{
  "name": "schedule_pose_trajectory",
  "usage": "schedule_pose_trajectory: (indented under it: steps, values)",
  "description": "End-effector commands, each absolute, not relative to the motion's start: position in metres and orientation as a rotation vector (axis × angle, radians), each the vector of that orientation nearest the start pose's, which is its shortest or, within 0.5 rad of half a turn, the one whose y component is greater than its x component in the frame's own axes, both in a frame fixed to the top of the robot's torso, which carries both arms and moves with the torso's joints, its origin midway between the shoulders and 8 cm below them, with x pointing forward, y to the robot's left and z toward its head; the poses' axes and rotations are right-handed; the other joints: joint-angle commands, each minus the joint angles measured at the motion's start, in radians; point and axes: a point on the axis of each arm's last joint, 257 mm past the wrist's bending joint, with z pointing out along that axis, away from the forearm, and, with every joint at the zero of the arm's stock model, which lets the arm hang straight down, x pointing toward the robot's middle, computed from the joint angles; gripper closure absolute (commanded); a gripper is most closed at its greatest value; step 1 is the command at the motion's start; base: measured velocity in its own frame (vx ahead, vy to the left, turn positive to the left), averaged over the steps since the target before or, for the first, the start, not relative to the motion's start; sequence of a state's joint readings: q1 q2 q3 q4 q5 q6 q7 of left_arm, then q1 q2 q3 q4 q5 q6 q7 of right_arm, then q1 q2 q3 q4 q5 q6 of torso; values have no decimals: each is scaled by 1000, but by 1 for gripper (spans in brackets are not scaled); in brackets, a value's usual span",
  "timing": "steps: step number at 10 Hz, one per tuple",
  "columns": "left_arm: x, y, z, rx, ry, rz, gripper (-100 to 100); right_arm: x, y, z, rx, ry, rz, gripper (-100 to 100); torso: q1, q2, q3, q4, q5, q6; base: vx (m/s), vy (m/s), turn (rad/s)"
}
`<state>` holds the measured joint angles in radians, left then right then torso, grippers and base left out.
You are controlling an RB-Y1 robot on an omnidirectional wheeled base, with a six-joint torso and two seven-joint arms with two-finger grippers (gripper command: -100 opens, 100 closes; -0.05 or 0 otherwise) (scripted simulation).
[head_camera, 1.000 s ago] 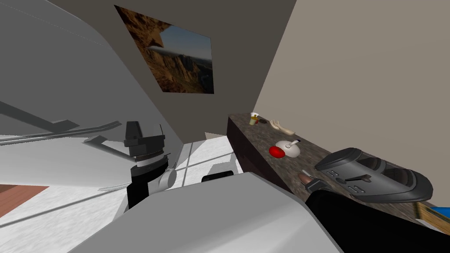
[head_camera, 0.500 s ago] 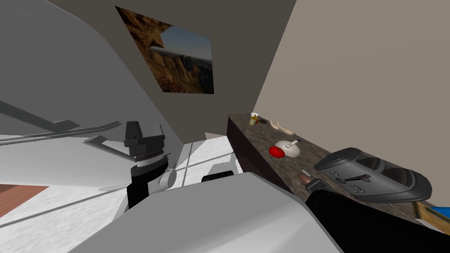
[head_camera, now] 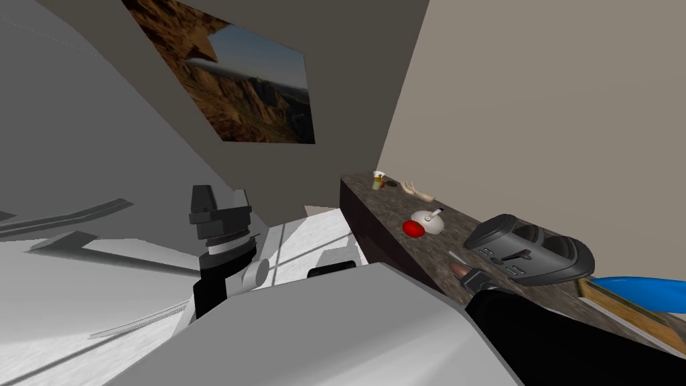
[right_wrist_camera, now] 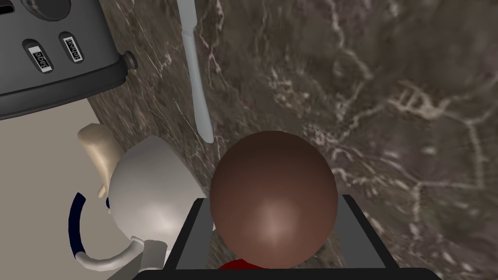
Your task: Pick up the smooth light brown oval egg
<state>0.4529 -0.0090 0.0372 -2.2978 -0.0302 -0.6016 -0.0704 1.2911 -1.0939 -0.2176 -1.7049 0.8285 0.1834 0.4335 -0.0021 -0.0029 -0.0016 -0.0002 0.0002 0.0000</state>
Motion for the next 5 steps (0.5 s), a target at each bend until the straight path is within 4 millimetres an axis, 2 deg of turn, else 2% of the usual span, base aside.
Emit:
schedule_pose_trajectory:
  steps: [1, 5]
  values:
    - [322, 277, 65, -487, 522, -1229, 0, 59, -672, -316, -658, 2499, -927, 100, 0, 0, 0, 0, 0, 0, 69, -19, -194]
    - [322, 277, 65, -487, 522, -1229, 0, 71, -663, -313, -732, 2463, -903, 100, 2, 0, 0, 0, 1, 0, 67, -5, -158]
